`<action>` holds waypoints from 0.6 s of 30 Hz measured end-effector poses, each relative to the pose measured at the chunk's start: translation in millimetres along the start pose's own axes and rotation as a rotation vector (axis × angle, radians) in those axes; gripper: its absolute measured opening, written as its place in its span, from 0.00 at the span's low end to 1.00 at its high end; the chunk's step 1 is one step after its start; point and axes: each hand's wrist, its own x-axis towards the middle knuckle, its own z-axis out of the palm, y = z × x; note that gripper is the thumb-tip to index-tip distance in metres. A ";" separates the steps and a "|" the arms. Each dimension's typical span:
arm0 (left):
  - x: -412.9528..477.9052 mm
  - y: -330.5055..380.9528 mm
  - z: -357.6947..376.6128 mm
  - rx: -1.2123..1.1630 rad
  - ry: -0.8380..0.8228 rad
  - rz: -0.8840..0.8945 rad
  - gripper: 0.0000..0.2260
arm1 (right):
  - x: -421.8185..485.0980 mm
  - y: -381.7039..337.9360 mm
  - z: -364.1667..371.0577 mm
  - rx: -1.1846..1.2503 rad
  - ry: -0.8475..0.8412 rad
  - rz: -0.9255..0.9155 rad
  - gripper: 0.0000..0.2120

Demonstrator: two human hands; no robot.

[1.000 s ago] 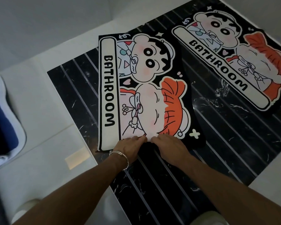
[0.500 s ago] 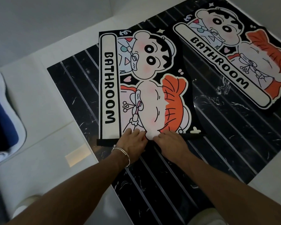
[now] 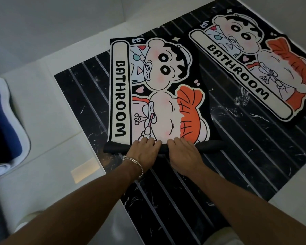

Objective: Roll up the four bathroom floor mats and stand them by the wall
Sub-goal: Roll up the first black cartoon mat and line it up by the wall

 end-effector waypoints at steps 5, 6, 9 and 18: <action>-4.8 -0.8 -3.3 0.019 -0.067 0.077 0.17 | -1.7 4.9 -4.9 0.110 -0.113 -0.018 0.09; -6.1 -1.1 -3.7 0.024 -0.074 0.097 0.18 | -3.9 4.9 -5.0 0.129 -0.115 -0.032 0.10; -8.4 -2.0 -4.6 0.054 -0.058 0.177 0.20 | -8.6 6.4 -0.6 0.122 -0.193 -0.062 0.14; -3.0 -2.4 -5.9 0.177 -0.167 0.212 0.10 | 4.1 2.7 -0.9 -0.053 -0.370 -0.027 0.11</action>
